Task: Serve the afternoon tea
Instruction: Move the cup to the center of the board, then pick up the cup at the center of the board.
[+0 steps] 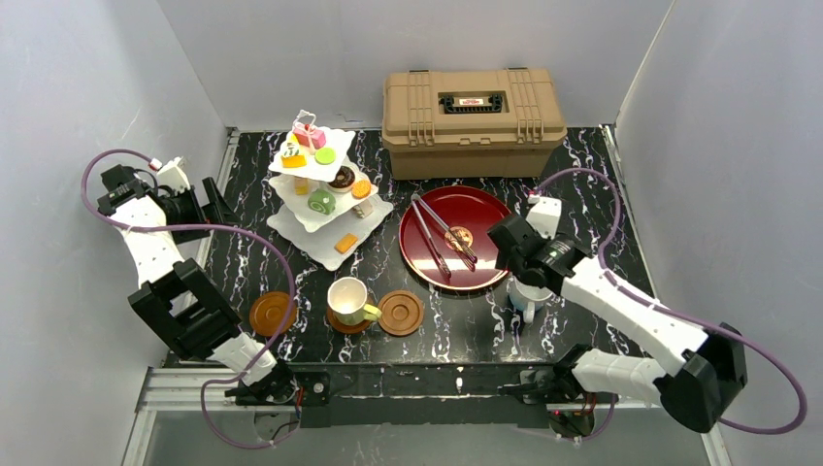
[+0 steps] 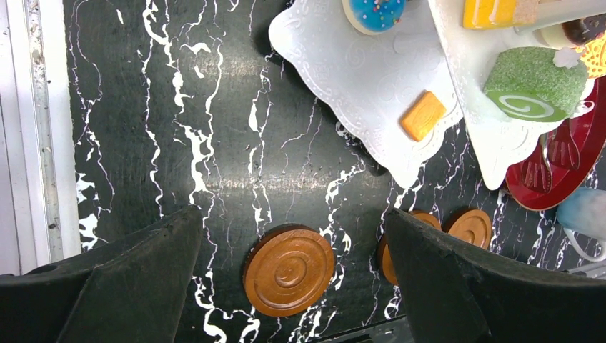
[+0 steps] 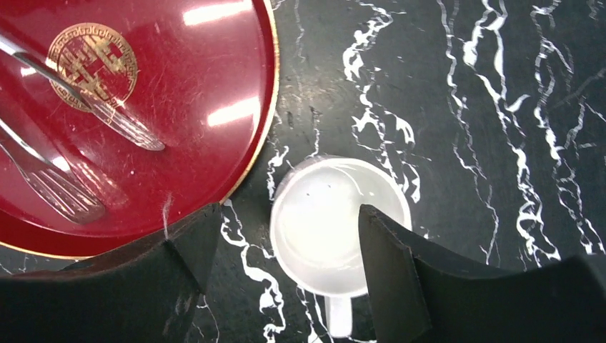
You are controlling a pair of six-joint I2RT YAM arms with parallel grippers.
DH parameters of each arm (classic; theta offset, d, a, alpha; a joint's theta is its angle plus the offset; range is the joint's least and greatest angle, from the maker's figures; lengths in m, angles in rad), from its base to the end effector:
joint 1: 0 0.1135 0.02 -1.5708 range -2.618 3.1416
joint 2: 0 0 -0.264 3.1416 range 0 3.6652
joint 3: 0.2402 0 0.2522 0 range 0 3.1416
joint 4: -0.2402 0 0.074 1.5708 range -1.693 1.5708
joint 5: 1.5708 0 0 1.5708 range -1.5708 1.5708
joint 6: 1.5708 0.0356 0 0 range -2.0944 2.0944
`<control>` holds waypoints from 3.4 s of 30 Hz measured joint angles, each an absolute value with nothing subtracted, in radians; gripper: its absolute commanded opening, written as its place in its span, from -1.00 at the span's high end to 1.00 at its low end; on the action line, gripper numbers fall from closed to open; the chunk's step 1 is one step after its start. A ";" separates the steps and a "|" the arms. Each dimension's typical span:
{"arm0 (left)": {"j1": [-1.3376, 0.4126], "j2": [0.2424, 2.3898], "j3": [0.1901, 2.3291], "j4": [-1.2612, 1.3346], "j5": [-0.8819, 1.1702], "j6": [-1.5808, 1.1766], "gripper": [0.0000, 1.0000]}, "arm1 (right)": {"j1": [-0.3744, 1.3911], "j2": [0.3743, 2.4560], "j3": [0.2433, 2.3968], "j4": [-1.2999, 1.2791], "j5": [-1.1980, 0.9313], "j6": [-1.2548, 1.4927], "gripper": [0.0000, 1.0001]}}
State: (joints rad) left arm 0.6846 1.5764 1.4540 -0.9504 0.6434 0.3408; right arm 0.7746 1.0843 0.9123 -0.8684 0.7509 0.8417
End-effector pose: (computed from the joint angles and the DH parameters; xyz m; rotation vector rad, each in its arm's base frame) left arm 0.2621 0.1864 0.3171 -0.2081 2.3764 -0.3939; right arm 0.1591 0.1217 0.2778 0.3156 2.2366 -0.1705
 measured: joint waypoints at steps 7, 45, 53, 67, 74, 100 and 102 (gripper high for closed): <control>0.685 1.576 1.454 -0.950 0.643 0.353 -0.96 | 0.747 1.167 0.896 -0.771 0.624 0.738 -0.40; 0.685 1.577 1.454 -0.951 0.636 0.367 -0.96 | 0.888 1.187 0.865 -0.657 0.158 0.419 0.97; 0.685 1.577 1.454 -0.960 0.636 0.367 -0.96 | 0.978 1.272 0.914 -0.595 0.009 0.290 0.59; 0.685 1.577 1.454 -0.976 0.639 0.367 -0.96 | 0.988 1.219 0.940 -0.604 0.009 0.218 -0.97; 0.685 1.577 1.468 -0.984 0.642 0.366 -0.96 | 0.982 1.062 0.976 -0.650 0.138 0.262 -0.97; 0.685 1.581 1.563 -1.030 0.655 0.364 -0.96 | 0.955 1.002 0.721 -0.583 -0.002 0.411 -0.97; 0.685 1.581 1.568 -1.030 0.655 0.364 -0.97 | 0.955 1.002 0.715 -0.570 -0.021 0.417 -0.97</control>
State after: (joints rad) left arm 0.6846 1.5806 1.5681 -1.0302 0.6552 0.3641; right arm 0.9550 1.0016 0.7151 -0.5705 -0.0208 0.4168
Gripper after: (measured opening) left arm 0.981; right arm 0.983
